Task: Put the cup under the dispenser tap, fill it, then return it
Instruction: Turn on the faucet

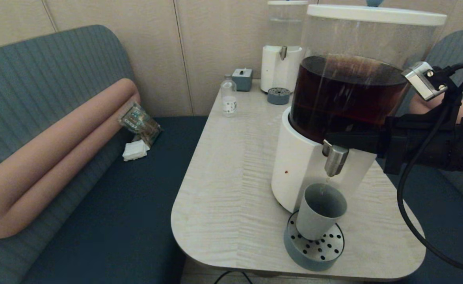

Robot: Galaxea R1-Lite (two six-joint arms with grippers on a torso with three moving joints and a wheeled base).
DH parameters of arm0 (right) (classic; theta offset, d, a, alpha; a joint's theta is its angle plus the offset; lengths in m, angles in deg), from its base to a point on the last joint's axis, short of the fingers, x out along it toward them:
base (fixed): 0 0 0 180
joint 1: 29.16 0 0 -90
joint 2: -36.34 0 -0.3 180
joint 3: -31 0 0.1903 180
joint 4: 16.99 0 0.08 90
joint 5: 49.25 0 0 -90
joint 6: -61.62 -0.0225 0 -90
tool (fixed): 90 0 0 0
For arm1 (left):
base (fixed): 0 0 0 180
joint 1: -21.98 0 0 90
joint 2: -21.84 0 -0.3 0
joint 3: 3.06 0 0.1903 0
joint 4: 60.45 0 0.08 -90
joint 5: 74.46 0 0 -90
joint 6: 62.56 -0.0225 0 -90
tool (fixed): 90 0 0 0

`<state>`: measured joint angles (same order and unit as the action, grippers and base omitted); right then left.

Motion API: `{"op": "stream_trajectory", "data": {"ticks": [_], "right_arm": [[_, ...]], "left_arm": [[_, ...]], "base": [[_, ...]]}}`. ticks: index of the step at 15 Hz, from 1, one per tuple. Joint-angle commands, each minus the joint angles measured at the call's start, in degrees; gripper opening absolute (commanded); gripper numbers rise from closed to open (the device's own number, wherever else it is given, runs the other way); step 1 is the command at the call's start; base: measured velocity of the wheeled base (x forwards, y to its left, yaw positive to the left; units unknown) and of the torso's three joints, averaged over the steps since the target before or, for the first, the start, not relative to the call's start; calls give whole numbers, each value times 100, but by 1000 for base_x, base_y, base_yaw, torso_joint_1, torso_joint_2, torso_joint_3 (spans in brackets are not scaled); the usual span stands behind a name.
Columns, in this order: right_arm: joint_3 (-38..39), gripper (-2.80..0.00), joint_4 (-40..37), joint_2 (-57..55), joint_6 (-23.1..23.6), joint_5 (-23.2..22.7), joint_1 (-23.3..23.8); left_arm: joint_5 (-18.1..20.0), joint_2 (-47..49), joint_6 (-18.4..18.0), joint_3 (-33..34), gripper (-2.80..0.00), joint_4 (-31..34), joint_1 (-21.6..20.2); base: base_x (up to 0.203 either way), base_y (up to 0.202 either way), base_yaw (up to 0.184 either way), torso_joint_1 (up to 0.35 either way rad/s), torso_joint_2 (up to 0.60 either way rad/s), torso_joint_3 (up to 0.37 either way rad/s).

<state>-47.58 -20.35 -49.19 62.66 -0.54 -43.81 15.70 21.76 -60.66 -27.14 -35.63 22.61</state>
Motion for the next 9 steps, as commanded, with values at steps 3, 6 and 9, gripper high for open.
{"op": "stream_trajectory", "data": {"ticks": [3, 6, 9], "right_arm": [[10, -280, 90, 45, 2, -19, 68], [10, -280, 109, 57, 2, -11, 75], [10, -280, 109, 123, 2, -11, 68]], "left_arm": [[2, -1, 4, 0, -280, 4, -2], [2, -1, 4, 0, -280, 4, -2], [2, -1, 4, 0, -280, -3, -2]], "base": [[0, 0, 0, 0, 0, 0], [0, 0, 0, 0, 0, 0], [0, 0, 0, 0, 0, 0]]}}
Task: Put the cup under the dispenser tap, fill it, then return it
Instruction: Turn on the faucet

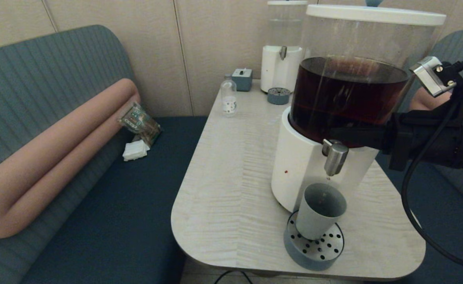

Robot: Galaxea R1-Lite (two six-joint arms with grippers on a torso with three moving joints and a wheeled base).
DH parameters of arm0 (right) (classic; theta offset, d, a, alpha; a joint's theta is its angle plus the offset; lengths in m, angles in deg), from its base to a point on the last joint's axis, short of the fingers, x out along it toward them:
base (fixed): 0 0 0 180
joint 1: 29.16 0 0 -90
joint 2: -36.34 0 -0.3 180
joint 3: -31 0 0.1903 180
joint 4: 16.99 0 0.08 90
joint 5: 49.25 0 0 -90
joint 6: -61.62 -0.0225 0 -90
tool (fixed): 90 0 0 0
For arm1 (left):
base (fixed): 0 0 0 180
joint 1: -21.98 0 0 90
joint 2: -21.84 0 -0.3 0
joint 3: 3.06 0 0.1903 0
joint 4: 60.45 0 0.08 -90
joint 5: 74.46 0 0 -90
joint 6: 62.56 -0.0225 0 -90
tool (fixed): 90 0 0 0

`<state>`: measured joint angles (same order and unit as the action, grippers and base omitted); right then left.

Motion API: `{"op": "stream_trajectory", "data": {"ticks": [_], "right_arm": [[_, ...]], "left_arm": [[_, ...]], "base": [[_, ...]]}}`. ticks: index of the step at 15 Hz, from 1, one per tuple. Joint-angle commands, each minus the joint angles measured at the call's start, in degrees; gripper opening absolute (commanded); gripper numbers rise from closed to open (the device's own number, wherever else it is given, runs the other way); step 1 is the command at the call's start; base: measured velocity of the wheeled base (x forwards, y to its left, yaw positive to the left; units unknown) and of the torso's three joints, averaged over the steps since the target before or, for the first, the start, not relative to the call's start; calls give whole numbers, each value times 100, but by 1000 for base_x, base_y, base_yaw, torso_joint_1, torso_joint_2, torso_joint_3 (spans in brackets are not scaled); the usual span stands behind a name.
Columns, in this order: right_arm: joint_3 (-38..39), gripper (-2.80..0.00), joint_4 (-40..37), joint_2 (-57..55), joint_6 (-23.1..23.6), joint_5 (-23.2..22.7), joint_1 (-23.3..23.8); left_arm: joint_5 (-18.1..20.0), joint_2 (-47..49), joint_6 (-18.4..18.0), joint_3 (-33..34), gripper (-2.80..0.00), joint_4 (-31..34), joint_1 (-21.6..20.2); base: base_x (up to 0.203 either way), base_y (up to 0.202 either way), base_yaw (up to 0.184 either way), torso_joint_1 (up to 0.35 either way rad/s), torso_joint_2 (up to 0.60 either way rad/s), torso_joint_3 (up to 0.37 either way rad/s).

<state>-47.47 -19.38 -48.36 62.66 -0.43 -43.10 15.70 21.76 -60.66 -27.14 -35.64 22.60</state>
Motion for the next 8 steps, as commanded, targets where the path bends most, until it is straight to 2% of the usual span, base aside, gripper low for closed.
{"op": "stream_trajectory", "data": {"ticks": [1, 6, 8], "right_arm": [[-7, -280, 13, 90, -4, -22, -3], [47, -280, -10, 456, -42, -13, 45], [105, -280, -67, 631, -51, -12, 244]], "left_arm": [[2, -1, 3, 0, -280, -4, -1], [2, -1, 3, 0, -280, -2, -1], [2, -1, 3, 0, -280, -4, -1]], "base": [[0, 0, 0, 0, 0, 0], [0, 0, 0, 0, 0, 0], [0, 0, 0, 0, 0, 0]]}}
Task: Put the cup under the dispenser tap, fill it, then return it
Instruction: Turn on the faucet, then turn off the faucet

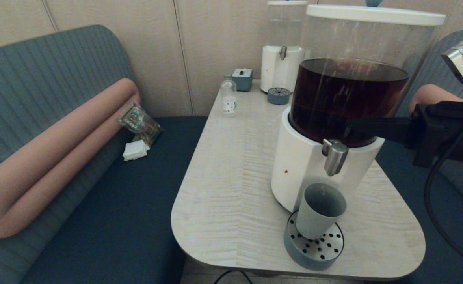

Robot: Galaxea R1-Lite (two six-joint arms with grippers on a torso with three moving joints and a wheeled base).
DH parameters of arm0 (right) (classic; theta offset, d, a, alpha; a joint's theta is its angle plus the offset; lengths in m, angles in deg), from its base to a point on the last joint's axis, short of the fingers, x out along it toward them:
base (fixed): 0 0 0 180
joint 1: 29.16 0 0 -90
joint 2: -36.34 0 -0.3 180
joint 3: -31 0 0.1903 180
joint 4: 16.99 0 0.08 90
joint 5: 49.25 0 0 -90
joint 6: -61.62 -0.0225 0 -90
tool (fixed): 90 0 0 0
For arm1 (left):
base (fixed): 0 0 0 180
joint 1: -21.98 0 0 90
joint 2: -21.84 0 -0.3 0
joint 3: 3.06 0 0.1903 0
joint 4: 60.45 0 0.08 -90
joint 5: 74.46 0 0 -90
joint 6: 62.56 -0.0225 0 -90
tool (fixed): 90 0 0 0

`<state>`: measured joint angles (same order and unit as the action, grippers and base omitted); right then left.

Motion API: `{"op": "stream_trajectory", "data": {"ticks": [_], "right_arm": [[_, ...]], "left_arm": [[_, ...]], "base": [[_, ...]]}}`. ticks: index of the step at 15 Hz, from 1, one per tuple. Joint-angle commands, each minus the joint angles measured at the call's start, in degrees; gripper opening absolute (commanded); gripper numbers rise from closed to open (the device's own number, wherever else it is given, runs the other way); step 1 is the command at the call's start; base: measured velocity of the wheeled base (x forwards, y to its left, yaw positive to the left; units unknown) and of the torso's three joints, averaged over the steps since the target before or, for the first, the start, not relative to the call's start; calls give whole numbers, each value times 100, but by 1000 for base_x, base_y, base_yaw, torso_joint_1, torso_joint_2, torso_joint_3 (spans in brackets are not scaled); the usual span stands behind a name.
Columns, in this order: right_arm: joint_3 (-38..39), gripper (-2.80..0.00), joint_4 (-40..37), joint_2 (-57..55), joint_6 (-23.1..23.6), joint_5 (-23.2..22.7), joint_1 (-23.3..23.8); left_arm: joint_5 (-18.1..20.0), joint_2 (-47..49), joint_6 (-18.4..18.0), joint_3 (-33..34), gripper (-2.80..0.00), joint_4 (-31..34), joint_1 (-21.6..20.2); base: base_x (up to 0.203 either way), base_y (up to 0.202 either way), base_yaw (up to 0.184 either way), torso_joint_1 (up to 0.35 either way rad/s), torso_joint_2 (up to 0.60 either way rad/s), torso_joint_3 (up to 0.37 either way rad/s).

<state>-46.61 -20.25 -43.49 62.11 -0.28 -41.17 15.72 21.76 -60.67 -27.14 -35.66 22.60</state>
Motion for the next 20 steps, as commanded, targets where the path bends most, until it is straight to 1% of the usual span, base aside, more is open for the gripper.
{"op": "stream_trajectory", "data": {"ticks": [1, 3, 5, 8, 10, 13, 15, 17, 19, 20], "right_arm": [[35, -280, -1, 263, -7, -15, 70], [149, -280, -100, 612, -12, 75, 160], [260, -280, -362, 1005, -4, 177, 324], [506, -280, -1050, 1822, -10, 321, 696], [657, -280, -1480, 2472, -10, 599, 839], [808, -280, -2002, 3326, -9, 1170, 885], [779, -280, -2486, 3959, -13, 1440, 891], [805, -280, -2851, 4341, -38, 1747, 907], [875, -280, -3012, 4569, -97, 2064, 903], [908, -280, -3083, 4721, -99, 2135, 903]], "left_arm": [[0, -1, 4, 0, -280, 7, -1], [0, -1, 4, 0, -280, 6, -3], [0, -1, 4, 0, -280, 7, -1], [0, -1, 4, 0, -280, 7, -1], [0, -1, 4, 0, -280, -1, -1], [0, -1, 4, 0, -280, 7, -1], [0, -1, 4, 0, -280, 0, -9], [0, -1, 4, 0, -280, 5, -1], [0, -1, 4, 0, -280, 7, -1], [0, -1, 4, 0, -280, 1, -1]], "base": [[0, 0, 0, 0, 0, 0], [0, 0, 0, 0, 0, 0], [0, 0, 0, 0, 0, 0], [0, 0, 0, 0, 0, 0], [0, 0, 0, 0, 0, 0], [0, 0, 0, 0, 0, 0], [0, 0, 0, 0, 0, 0], [0, 0, 0, 0, 0, 0], [0, 0, 0, 0, 0, 0], [0, 0, 0, 0, 0, 0]]}}
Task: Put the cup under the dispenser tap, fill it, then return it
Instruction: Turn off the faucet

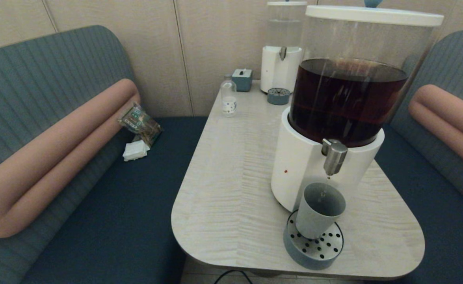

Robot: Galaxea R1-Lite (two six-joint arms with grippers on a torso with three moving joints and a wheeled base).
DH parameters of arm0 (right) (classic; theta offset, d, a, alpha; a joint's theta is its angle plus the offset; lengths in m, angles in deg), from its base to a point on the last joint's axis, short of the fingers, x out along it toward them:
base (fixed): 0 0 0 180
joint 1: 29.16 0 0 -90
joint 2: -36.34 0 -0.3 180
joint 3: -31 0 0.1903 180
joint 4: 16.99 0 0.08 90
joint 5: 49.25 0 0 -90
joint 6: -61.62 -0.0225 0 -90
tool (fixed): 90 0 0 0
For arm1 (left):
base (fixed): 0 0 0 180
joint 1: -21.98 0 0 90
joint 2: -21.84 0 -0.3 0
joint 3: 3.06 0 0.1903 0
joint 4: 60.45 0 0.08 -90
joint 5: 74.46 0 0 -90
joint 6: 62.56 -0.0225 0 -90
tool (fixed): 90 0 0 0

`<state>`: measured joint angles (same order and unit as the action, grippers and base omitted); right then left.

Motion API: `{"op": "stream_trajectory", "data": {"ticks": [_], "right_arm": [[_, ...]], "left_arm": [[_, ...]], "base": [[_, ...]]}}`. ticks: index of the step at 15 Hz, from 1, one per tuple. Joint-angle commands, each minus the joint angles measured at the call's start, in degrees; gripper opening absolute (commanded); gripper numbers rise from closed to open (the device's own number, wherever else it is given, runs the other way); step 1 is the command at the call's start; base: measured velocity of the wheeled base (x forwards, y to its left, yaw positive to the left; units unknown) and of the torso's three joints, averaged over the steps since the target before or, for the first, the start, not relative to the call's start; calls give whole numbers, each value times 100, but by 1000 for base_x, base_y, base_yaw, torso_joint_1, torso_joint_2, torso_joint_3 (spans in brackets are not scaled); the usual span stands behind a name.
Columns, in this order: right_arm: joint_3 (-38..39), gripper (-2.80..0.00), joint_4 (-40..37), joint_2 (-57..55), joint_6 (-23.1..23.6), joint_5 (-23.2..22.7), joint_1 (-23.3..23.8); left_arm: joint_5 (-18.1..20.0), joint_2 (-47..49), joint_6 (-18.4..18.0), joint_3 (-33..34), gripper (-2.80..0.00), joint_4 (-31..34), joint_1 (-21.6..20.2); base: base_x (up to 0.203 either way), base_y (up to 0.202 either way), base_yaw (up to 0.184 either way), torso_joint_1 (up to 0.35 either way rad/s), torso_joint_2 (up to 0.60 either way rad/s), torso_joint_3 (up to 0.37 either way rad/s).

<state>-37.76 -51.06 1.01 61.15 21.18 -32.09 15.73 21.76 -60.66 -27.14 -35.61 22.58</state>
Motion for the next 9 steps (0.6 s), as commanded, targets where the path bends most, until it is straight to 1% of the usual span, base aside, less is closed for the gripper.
{"op": "stream_trajectory", "data": {"ticks": [1, 4, 9], "right_arm": [[68, -280, -83, 444, -5, 35, -5], [384, -280, -199, 1026, -8, 217, 23], [912, -280, -161, 1904, 6, 266, 386]], "left_arm": [[-1, -1, 3, 0, -280, 2, 2], [-1, -1, 3, 0, -280, 2, 2], [-1, -1, 3, 0, -280, -7, 2]], "base": [[0, 0, 0, 0, 0, 0], [0, 0, 0, 0, 0, 0], [0, 0, 0, 0, 0, 0]]}}
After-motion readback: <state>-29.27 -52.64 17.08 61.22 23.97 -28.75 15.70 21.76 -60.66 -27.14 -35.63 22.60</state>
